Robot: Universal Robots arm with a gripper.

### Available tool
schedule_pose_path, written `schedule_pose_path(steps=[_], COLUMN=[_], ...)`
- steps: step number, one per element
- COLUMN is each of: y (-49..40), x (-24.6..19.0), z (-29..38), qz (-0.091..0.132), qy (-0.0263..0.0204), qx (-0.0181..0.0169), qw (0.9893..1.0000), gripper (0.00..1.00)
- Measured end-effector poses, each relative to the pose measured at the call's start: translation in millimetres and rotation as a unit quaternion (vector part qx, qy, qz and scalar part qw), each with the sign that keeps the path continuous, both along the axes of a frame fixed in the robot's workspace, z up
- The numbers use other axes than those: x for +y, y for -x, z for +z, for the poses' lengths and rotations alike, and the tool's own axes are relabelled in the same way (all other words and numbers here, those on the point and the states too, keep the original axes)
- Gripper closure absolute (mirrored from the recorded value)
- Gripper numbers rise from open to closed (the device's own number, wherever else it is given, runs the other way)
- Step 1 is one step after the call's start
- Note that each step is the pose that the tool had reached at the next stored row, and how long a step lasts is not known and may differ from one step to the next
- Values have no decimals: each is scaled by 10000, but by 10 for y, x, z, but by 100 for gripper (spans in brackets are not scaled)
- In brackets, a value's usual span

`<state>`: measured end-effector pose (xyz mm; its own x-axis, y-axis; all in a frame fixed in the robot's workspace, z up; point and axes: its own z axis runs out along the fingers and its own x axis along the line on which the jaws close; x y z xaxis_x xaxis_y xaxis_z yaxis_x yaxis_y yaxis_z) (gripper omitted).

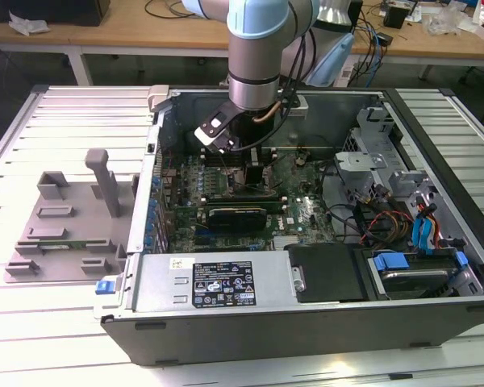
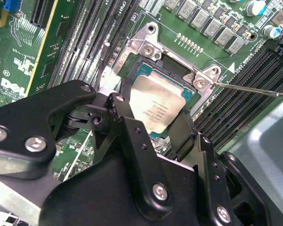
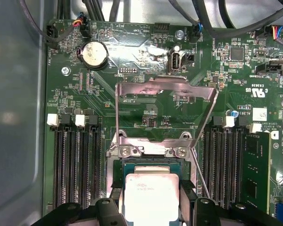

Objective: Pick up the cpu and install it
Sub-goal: 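Place the cpu into insertion slot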

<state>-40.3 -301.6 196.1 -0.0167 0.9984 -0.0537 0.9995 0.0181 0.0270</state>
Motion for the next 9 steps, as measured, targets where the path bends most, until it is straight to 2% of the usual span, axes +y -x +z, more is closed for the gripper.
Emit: schedule_pose_path(steps=[9], y=[1], x=[-24], z=[10], qz=[0], qy=[-18], qx=[2], qw=[10000], gripper=[45])
